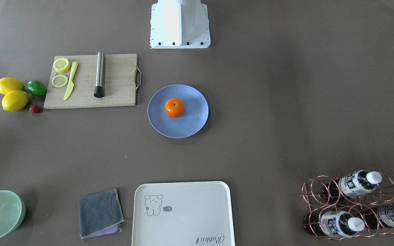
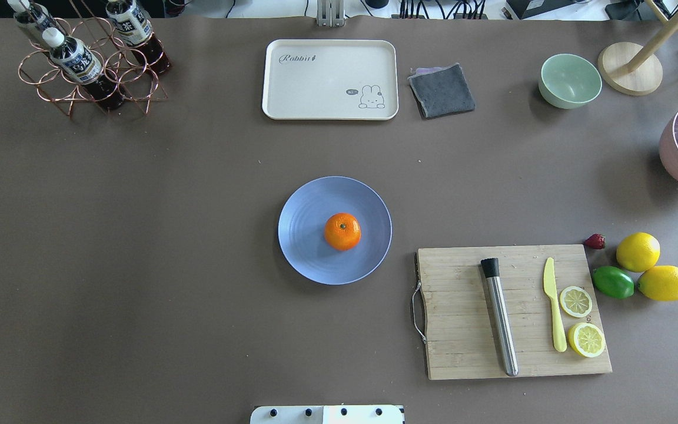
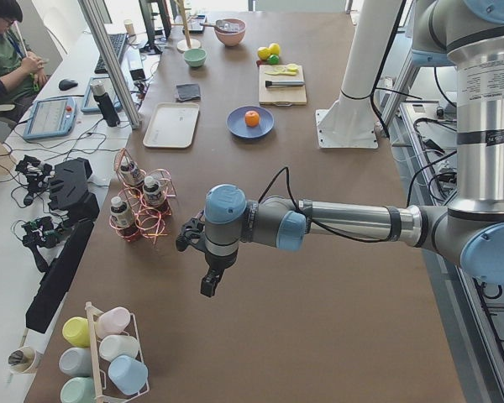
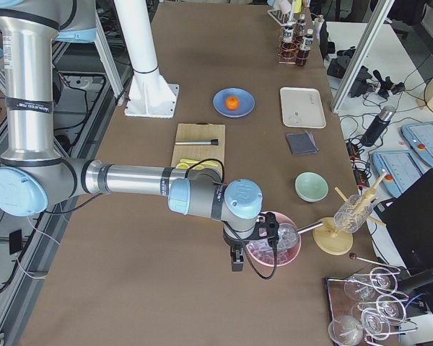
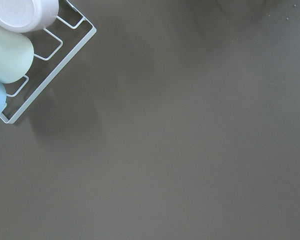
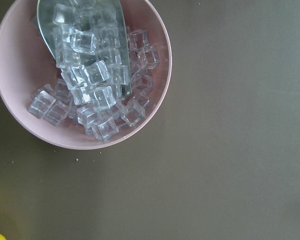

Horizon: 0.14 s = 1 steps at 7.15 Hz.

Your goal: Pick orange to plate

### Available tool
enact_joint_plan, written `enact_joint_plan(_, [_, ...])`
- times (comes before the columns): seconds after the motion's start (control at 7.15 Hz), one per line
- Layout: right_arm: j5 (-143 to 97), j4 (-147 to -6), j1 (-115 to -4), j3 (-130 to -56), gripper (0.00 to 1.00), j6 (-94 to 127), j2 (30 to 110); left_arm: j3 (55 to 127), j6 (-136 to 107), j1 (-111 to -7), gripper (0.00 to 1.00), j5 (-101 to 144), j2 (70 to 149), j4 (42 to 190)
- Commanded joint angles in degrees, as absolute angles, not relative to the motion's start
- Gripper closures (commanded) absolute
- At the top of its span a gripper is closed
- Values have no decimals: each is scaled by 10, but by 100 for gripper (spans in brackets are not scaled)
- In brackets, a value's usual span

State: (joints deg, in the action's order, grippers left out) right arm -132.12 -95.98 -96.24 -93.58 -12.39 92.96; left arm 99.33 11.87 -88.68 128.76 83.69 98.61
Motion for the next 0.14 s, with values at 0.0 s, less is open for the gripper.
enact_joint_plan(0.0, [-1322, -960, -962, -937, 0, -124, 930, 994, 119, -887, 2, 1288, 838, 986])
